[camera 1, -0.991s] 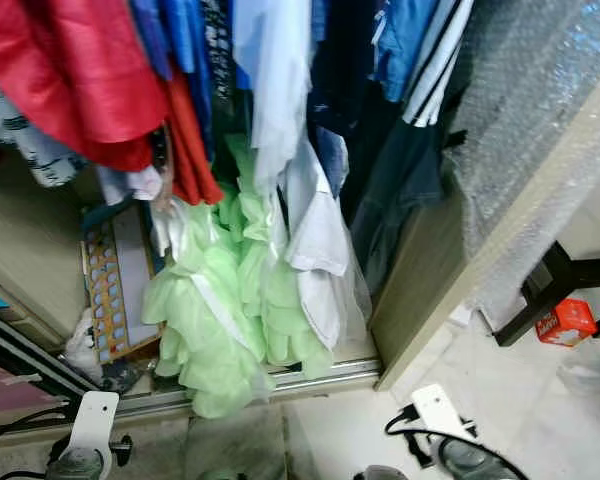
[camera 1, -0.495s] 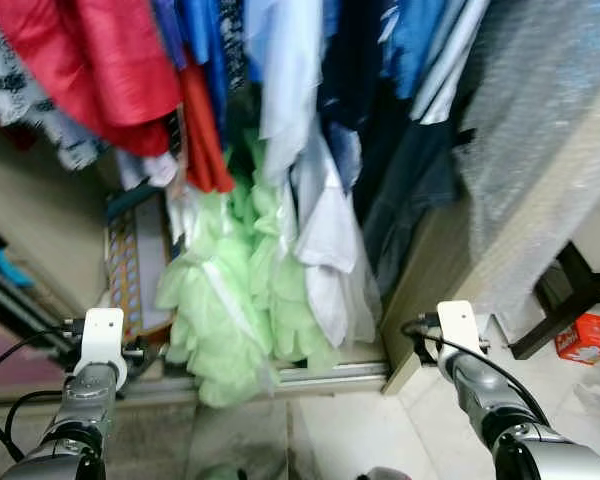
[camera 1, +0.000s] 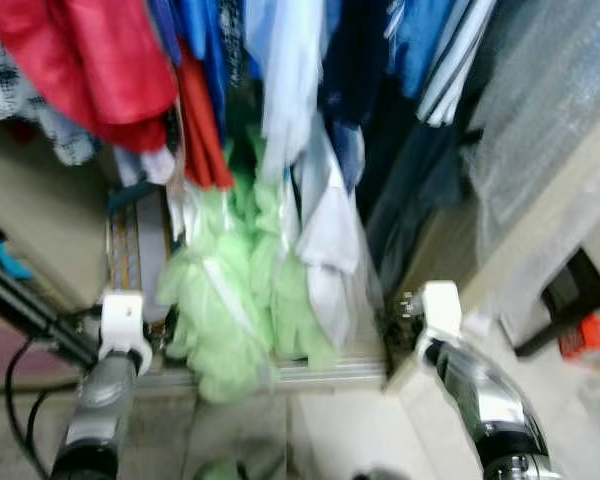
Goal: Clean up the room
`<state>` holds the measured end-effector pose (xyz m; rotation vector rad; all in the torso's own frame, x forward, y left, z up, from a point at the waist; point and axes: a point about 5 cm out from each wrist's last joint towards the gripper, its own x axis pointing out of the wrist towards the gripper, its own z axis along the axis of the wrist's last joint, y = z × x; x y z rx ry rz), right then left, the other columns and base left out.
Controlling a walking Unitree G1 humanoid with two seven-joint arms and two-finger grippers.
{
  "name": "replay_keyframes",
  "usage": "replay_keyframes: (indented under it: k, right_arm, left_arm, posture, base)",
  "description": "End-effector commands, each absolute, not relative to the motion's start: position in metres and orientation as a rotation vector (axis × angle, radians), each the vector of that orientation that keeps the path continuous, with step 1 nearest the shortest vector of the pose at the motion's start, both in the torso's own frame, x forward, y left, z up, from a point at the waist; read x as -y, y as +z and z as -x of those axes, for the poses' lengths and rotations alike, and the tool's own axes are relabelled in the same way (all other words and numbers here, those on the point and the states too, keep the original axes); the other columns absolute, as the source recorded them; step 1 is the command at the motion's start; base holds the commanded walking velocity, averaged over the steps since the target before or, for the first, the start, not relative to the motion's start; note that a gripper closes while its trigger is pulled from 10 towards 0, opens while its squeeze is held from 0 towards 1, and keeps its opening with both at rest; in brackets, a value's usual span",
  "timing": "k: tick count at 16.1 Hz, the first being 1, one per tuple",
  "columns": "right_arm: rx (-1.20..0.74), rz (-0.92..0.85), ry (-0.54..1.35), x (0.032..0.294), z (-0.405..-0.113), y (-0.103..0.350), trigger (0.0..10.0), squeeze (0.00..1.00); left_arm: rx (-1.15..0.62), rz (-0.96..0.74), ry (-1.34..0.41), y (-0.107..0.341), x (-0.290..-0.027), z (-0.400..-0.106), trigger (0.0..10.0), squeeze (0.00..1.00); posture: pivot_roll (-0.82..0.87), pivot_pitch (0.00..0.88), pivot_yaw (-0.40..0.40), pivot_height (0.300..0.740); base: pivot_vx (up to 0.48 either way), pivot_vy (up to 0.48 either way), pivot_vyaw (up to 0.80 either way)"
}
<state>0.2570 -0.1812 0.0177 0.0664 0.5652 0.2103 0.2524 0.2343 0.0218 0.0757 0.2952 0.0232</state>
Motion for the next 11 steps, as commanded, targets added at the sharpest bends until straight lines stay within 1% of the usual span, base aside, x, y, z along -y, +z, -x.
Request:
replay_keyframes:
  k: [1, 3, 4, 5, 6, 7, 8, 11]
  right_arm:
    - [-0.506, -0.044, 0.275, 0.173, -0.257, 0.041, 10.0, 0.00]
    - [-0.383, 0.038, 0.348, 0.163, -0.245, 0.062, 10.0, 0.00]
    - [-0.330, 0.061, 0.360, 0.159, -0.242, 0.070, 10.0, 0.00]
    - [-0.271, 0.092, 0.357, 0.158, -0.240, 0.076, 10.0, 0.00]
    - [-0.160, 0.168, 0.327, 0.157, -0.236, 0.093, 10.0, 0.00]
    - [-0.046, 0.204, 0.300, 0.157, -0.237, 0.110, 10.0, 0.00]
    - [0.015, 0.213, 0.294, 0.155, -0.238, 0.119, 10.0, 0.00]
    - [0.032, 0.237, 0.295, 0.154, -0.236, 0.120, 10.0, 0.00]
  left_arm:
    - [-0.179, -0.074, -0.004, 0.049, -0.227, -0.259, 10.0, 0.00]
    - [-0.025, -0.039, -0.010, 0.077, -0.211, -0.255, 10.0, 0.00]
    - [0.014, -0.036, -0.012, 0.085, -0.205, -0.252, 10.0, 0.00]
    - [0.046, -0.021, -0.010, 0.092, -0.199, -0.250, 10.0, 0.00]
    - [0.084, 0.018, 0.000, 0.107, -0.187, -0.245, 10.0, 0.00]
    - [0.097, 0.030, 0.006, 0.114, -0.182, -0.244, 10.0, 0.00]
    - [0.096, 0.036, 0.003, 0.115, -0.180, -0.244, 10.0, 0.00]
    - [0.076, 0.044, 0.007, 0.114, -0.182, -0.244, 10.0, 0.00]
  posture:
    - [-0.03, 0.038, 0.007, 0.740]
    - [-0.03, 0.078, -0.004, 0.740]
    - [-0.03, 0.088, -0.008, 0.740]
    - [-0.03, 0.085, -0.013, 0.740]
    - [-0.03, 0.078, -0.017, 0.740]
    - [-0.03, 0.070, -0.018, 0.740]
    - [-0.03, 0.060, -0.020, 0.740]
    - [-0.03, 0.065, -0.023, 0.740]
  base:
    - [0.000, 0.000, 0.00]
    - [0.000, 0.000, 0.00]
    - [0.000, 0.000, 0.00]
    - [0.000, 0.000, 0.00]
    - [0.000, 0.000, 0.00]
    - [0.000, 0.000, 0.00]
    - [0.000, 0.000, 0.00]
    - [0.000, 0.000, 0.00]
